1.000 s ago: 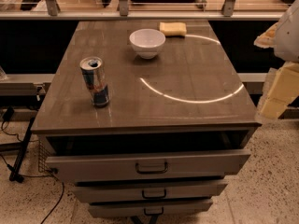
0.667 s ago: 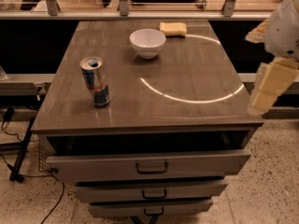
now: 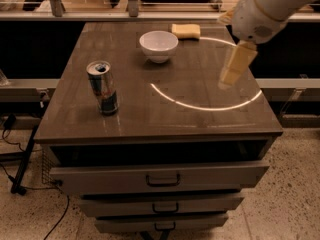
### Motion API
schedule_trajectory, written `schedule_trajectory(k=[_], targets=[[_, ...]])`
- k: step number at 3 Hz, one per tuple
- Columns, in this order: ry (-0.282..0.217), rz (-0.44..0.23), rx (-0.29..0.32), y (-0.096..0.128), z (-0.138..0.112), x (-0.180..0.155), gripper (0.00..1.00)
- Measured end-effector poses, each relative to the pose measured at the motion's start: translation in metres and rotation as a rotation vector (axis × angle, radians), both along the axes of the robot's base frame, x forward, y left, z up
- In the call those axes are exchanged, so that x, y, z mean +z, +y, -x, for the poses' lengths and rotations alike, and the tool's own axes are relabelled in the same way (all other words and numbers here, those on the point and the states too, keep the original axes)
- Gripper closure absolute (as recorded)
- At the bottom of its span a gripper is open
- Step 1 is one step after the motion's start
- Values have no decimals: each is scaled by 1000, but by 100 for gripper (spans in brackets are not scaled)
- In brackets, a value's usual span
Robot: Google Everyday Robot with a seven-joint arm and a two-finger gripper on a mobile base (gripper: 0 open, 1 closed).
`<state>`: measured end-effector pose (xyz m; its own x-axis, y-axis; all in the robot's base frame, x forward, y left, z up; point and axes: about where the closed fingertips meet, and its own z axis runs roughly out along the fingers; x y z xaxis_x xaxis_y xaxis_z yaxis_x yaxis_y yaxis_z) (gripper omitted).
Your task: Move white bowl near redbull can
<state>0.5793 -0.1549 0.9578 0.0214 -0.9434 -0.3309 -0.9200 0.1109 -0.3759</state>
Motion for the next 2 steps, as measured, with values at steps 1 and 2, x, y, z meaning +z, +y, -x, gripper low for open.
schedule_trajectory(k=[1, 2], targets=[[-48, -79, 59, 59, -67, -23, 0], [-42, -116, 63, 107, -105, -50, 0]])
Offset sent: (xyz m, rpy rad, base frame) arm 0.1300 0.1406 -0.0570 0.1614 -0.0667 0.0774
